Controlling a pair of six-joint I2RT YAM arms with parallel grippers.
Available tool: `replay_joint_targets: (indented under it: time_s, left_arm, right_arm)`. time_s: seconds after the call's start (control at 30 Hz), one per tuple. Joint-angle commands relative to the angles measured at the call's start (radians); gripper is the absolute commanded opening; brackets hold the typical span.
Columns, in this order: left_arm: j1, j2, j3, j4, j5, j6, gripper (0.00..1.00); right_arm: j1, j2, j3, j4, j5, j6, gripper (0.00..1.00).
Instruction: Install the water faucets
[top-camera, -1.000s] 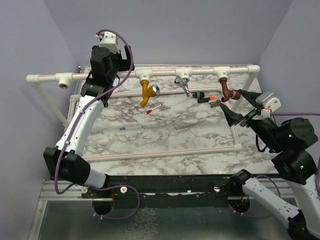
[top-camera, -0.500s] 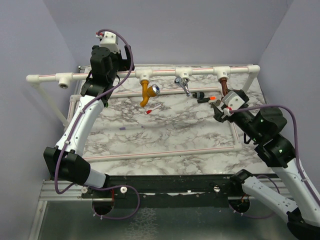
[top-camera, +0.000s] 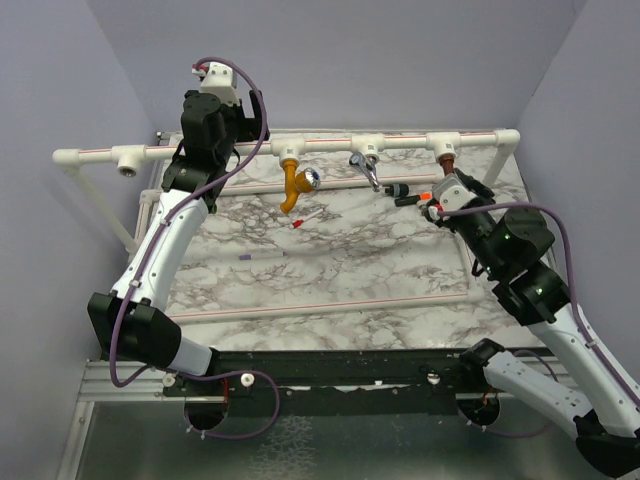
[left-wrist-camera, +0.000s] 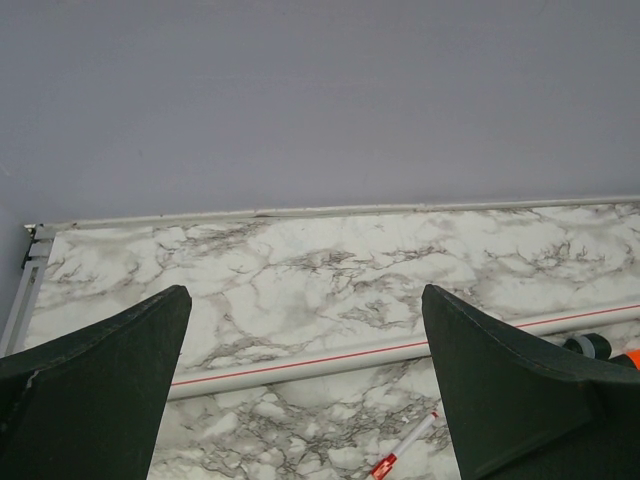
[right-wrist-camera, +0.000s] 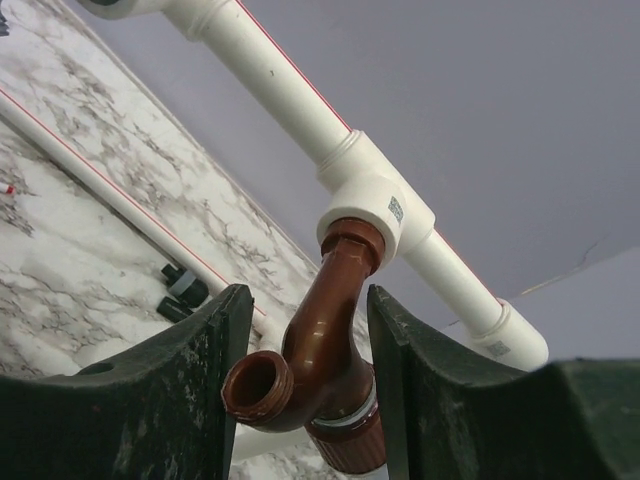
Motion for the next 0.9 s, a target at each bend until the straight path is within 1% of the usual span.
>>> replay_joint_targets:
  time_s: [0.0, 0.17, 0.27, 0.33, 0.4, 0.5, 0.57, 0.7, 0.8, 0.87]
  left_arm:
    - [0.010, 0.067, -0.031, -0.105, 0.039, -0.006, 0.99]
    - [0.011, 0.068, -0.031, -0.105, 0.043, -0.009, 0.99]
    - [0.011, 0.068, -0.031, -0.105, 0.046, -0.009, 0.99]
    - [0.012, 0.069, -0.032, -0.105, 0.046, -0.009, 0.99]
    - [0.013, 0.068, -0.030, -0.106, 0.046, -0.010, 0.99]
    - [0.013, 0.069, -0.031, -0.107, 0.046, -0.010, 0.99]
    - [0.014, 0.068, -0.030, -0.105, 0.047, -0.010, 0.99]
    - [0.013, 0.067, -0.031, -0.105, 0.049, -0.012, 0.99]
    - [0.014, 0.067, -0.031, -0.106, 0.049, -0.012, 0.99]
    - [0.014, 0.067, -0.031, -0.105, 0.049, -0.012, 0.99]
  right_arm:
    - [0.013, 0.009, -0.019, 0.073, 0.118, -0.048, 0.52]
    - [0.070, 0.031, -0.035, 0.111, 0.266, -0.085, 0.43]
    - [0.109, 0.042, -0.042, 0.140, 0.334, -0.094, 0.35]
    - [0.119, 0.046, -0.039, 0.150, 0.342, -0.064, 0.29]
    - [0.121, 0.051, -0.028, 0.155, 0.351, 0.006, 0.20]
    - [0.121, 0.063, 0.004, 0.146, 0.375, 0.155, 0.06]
    - [0.121, 0.059, 0.003, 0.154, 0.364, 0.246, 0.01]
    - [0.121, 0.042, -0.006, 0.169, 0.362, 0.426, 0.00]
    - [0.121, 0.024, -0.007, 0.169, 0.368, 0.588, 0.00]
    - [0.121, 0.011, -0.009, 0.197, 0.361, 0.694, 0.00]
